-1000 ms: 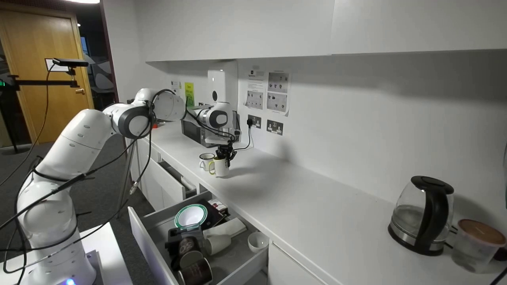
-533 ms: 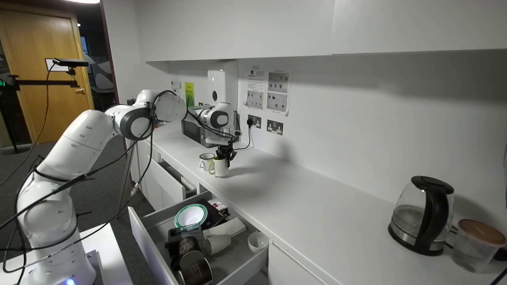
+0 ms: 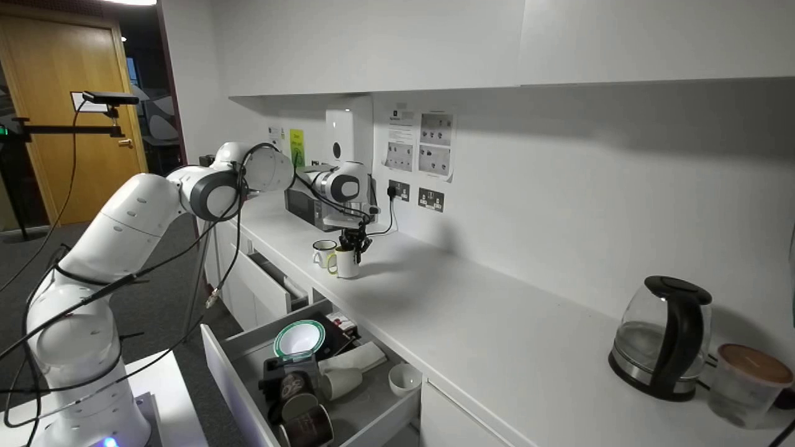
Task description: Open the drawer on the right, take three mugs out of the drawer and place them on the countertop
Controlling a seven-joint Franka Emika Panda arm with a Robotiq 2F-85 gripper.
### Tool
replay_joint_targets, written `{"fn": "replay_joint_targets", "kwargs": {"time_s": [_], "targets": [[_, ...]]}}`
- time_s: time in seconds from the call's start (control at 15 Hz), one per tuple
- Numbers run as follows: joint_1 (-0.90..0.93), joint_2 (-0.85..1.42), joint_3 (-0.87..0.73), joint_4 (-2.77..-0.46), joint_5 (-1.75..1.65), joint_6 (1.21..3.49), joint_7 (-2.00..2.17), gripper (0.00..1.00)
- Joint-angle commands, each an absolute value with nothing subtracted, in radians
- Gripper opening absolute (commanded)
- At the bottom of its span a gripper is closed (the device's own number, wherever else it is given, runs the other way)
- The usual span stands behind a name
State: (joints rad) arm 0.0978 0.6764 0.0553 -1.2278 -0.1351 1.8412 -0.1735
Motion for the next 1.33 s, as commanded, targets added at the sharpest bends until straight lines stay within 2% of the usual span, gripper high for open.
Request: {"fn": "replay_joint_targets", "kwargs": {"time_s": [0.0, 0.53, 0.93, 1.27], "targets": [[0.080, 0.693, 0.066, -1.162, -0.111, 1.788, -0.213, 0.40], [0.074, 0.689, 0.064, -1.133, -0.104, 1.761, -0.201, 0.98], [0.049, 0.624, 0.051, -1.142, -0.070, 1.719, -0.155, 1.00], [0.033, 0.529, 0.024, -1.245, -0.055, 1.773, 0.035, 1.00]]}}
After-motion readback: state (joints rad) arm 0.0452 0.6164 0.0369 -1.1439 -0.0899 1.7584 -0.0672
